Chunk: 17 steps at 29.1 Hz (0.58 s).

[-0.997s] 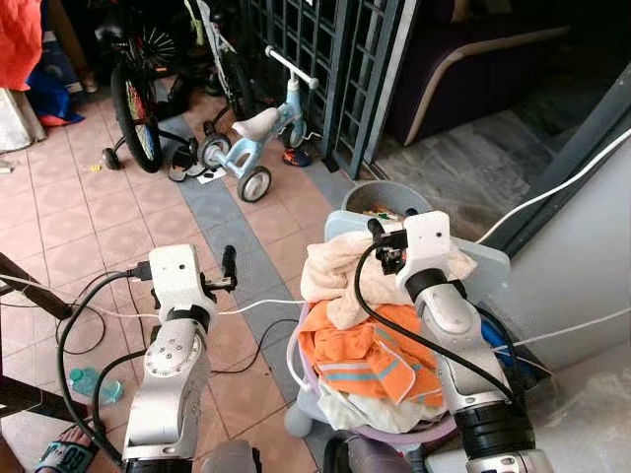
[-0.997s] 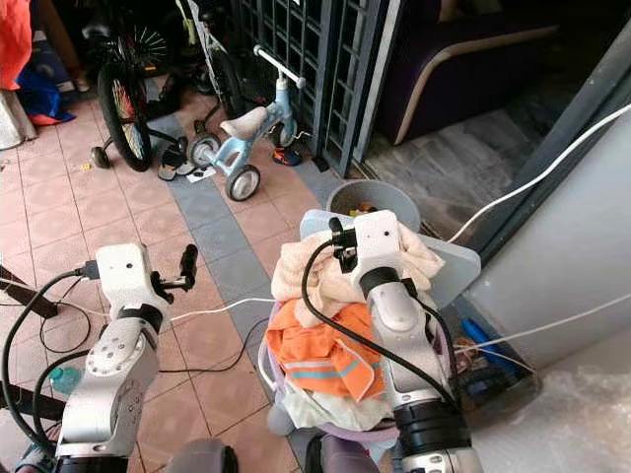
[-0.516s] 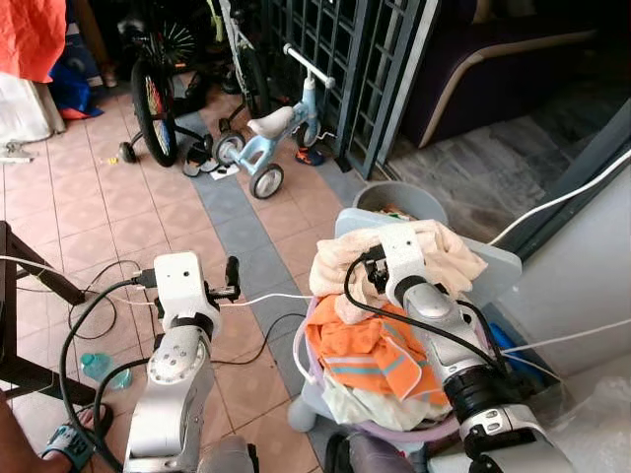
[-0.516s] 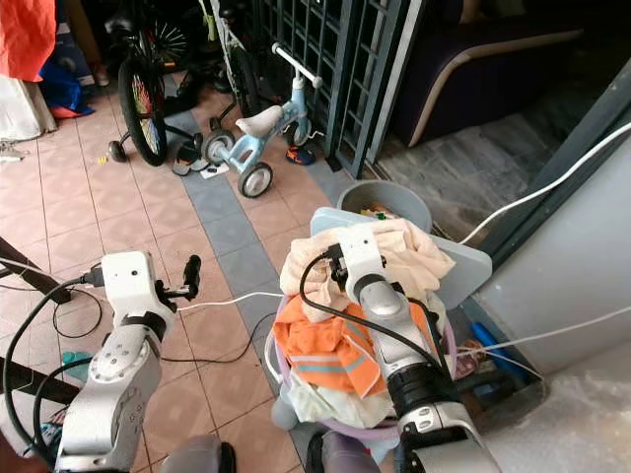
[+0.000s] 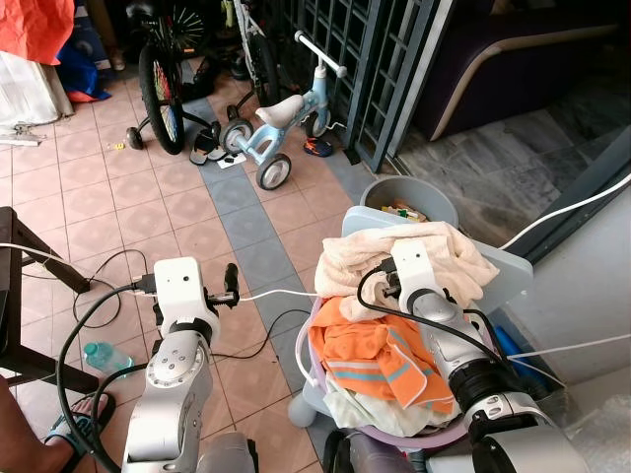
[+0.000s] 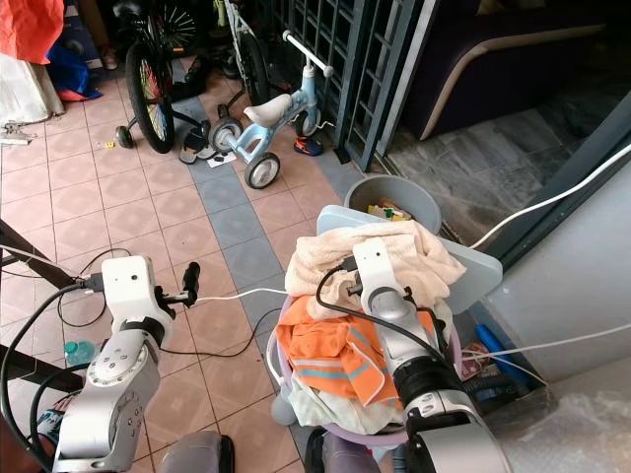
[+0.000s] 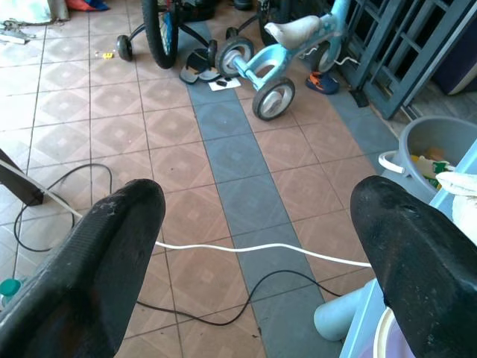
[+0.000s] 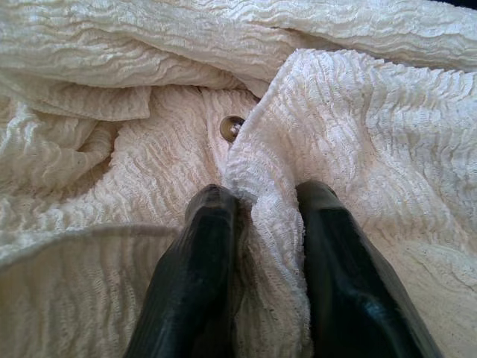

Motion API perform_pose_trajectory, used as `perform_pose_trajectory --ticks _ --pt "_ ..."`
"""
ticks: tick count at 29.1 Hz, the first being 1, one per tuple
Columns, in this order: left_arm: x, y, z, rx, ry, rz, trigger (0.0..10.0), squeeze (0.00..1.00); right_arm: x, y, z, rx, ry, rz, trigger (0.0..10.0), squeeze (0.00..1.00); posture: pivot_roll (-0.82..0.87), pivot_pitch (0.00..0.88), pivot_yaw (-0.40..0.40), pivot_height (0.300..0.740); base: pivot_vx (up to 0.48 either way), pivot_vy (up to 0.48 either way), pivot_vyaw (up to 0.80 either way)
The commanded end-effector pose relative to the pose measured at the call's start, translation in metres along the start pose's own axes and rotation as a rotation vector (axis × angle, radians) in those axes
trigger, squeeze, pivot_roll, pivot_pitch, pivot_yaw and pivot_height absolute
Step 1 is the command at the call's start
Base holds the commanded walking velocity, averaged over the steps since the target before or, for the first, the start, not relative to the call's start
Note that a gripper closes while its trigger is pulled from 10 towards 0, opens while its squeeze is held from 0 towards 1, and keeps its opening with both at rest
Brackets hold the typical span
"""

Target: Clothes washing

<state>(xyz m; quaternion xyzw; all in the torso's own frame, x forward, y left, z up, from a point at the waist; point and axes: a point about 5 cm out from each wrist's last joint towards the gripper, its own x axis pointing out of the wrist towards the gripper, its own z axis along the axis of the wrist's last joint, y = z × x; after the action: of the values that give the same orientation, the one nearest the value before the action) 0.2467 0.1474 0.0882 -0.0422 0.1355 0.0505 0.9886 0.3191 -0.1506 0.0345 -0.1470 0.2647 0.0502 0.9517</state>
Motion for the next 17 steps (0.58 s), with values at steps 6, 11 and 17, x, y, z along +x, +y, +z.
perform_pose_trajectory --ticks 6,11,17 --pt "0.0019 -0.003 0.0006 0.012 0.004 -0.006 10.0 0.0 -0.0036 -0.0039 -0.0171 0.027 0.054 0.01 0.0 0.0 0.14 0.114 -0.067 0.74 0.0 0.0 0.0" --pt "0.0034 -0.0041 -0.0024 0.015 0.017 -0.014 10.0 0.0 -0.0045 -0.0027 -0.0186 0.046 0.056 0.021 0.0 0.0 0.12 0.095 -0.063 0.74 0.0 0.0 0.0" --pt "0.0076 -0.0102 -0.0004 0.025 0.005 -0.029 10.0 0.0 -0.0054 -0.0019 -0.0156 0.091 0.036 0.031 0.0 0.0 0.11 0.083 -0.067 0.74 0.0 0.0 0.0"
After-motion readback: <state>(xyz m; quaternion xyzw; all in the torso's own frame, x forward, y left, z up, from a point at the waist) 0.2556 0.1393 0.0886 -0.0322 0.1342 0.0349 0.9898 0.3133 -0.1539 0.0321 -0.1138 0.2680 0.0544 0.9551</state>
